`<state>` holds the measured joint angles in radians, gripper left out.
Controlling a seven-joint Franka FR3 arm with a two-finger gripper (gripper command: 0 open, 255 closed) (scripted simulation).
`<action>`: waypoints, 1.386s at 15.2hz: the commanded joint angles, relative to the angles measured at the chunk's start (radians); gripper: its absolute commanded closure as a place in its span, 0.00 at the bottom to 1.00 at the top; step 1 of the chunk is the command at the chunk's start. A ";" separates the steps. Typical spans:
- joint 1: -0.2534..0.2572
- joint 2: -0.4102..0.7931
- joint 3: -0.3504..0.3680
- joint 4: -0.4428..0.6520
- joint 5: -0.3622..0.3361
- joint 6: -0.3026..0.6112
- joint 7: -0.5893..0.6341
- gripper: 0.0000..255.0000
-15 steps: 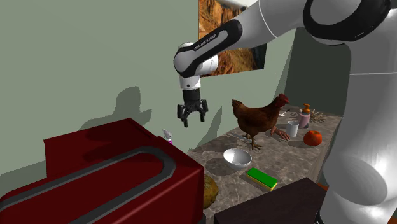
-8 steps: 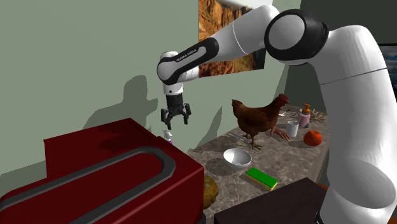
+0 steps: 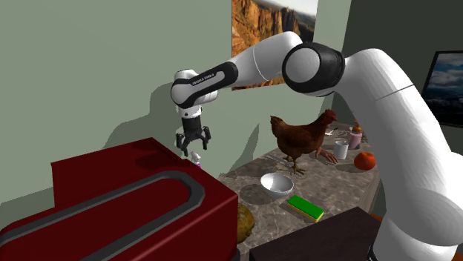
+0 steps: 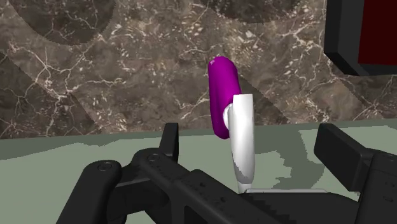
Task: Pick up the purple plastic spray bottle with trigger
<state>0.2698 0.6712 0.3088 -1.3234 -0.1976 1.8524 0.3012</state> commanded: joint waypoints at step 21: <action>0.000 0.001 0.000 -0.005 -0.001 0.006 0.001 1.00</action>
<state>0.2708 0.6794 0.3073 -1.3310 -0.2002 1.8686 0.3034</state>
